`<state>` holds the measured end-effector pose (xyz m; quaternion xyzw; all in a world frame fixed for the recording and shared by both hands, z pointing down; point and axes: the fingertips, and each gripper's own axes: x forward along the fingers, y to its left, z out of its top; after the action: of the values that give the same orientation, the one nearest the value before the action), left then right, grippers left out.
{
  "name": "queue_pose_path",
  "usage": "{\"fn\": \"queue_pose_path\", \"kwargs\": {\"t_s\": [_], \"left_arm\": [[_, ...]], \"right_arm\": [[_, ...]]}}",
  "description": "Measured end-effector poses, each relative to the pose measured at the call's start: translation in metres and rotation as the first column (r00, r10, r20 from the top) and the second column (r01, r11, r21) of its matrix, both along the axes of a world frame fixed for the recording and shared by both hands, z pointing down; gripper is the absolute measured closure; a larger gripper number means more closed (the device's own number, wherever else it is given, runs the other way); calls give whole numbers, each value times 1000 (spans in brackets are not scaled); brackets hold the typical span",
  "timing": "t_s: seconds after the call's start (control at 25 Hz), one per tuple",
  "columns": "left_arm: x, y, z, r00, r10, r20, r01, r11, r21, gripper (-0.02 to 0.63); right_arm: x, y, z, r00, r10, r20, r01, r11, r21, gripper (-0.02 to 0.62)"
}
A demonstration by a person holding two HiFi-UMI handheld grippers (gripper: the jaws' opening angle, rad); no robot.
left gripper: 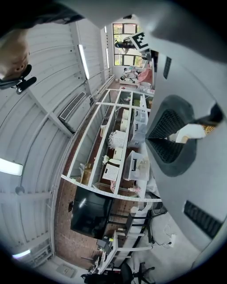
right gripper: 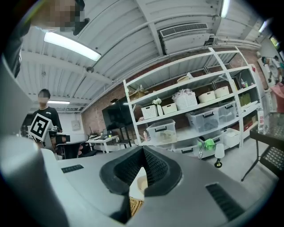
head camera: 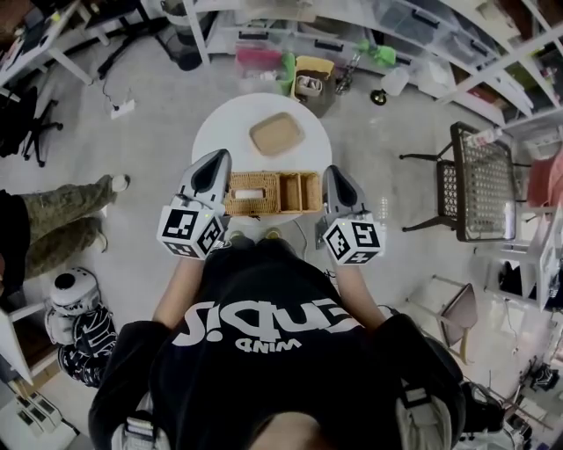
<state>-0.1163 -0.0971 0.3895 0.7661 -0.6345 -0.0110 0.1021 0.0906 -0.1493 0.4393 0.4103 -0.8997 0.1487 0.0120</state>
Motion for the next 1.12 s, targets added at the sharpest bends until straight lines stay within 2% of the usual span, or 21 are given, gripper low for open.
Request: {"fn": "queue_pose_path", "kwargs": {"t_s": [0.92,1.12], "left_arm": [[-30,-70,21,982,186,1,-186,980,-72,606],[-33,-79,29,977,212,-19,-213,974,-83,559]], "right_arm": [[-51,-37,-1,996,93,14,-92,996,-8,597],[-56,-40,5,995,98,7,-98,995,-20,597]]}}
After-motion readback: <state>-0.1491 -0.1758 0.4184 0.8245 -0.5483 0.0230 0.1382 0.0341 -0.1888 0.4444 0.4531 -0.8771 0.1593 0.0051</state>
